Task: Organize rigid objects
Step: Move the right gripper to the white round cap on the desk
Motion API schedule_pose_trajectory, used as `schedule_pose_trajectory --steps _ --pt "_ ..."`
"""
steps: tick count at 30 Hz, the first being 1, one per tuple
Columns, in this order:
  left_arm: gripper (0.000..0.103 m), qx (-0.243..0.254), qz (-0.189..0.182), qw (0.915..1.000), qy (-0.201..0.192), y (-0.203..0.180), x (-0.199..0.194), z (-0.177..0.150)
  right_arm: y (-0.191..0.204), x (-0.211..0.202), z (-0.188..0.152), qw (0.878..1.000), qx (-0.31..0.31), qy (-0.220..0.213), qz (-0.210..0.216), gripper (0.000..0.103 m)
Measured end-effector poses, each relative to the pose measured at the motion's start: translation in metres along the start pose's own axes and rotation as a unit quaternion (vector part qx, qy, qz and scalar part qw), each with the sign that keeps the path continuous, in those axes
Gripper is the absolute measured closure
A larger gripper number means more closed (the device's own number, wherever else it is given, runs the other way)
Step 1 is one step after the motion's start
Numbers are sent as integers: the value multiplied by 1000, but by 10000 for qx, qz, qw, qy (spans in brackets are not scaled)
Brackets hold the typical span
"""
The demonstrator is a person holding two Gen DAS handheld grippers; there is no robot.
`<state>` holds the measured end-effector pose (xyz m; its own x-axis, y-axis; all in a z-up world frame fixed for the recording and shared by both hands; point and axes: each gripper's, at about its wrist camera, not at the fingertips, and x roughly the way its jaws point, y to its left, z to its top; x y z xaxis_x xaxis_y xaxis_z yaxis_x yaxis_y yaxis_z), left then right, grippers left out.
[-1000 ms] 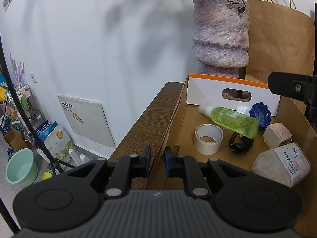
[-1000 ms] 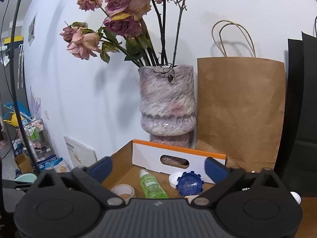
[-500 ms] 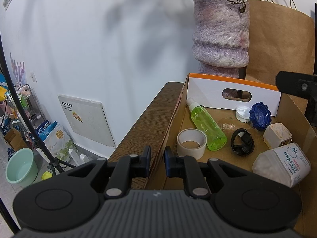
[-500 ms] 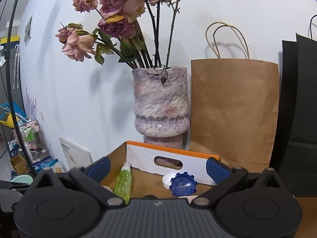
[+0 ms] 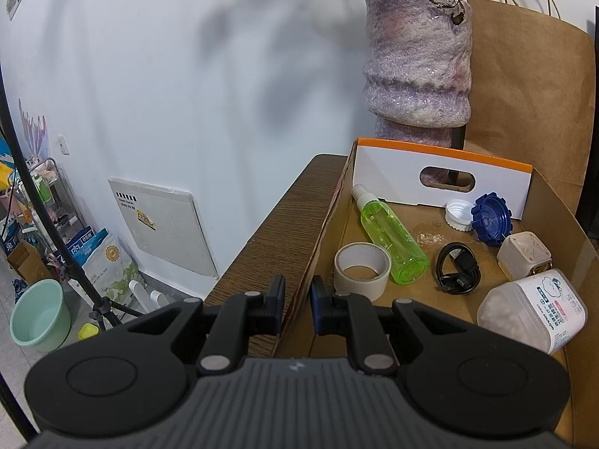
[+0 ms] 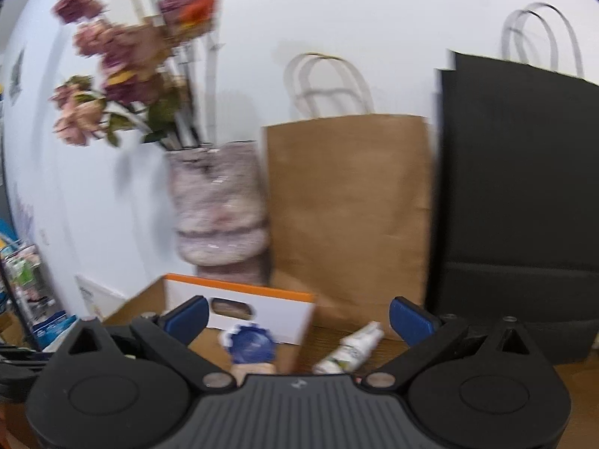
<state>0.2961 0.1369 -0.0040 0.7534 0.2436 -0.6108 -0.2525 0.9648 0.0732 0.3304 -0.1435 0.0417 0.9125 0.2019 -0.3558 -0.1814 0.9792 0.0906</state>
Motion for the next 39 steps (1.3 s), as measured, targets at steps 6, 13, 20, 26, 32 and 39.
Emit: schedule_pose_trajectory --steps 6,13,20,26,32,39 --pt "88 4 2 10000 -2 0 0 0 -44 -10 -9 9988 35 78 -483 0" --pt "88 4 2 10000 -2 0 0 0 -88 -17 -29 9960 95 339 -821 0" --pt "88 3 1 10000 -2 0 0 0 -102 -11 -44 9936 143 595 -944 0" --pt "88 2 6 10000 -3 0 0 0 -97 -3 -49 9931 30 670 -961 0" --pt "88 5 8 10000 -5 0 0 0 -100 23 -59 9911 0 770 -1090 0" --pt "88 7 8 10000 -6 0 0 0 -113 67 -63 9862 41 1123 -1217 0"
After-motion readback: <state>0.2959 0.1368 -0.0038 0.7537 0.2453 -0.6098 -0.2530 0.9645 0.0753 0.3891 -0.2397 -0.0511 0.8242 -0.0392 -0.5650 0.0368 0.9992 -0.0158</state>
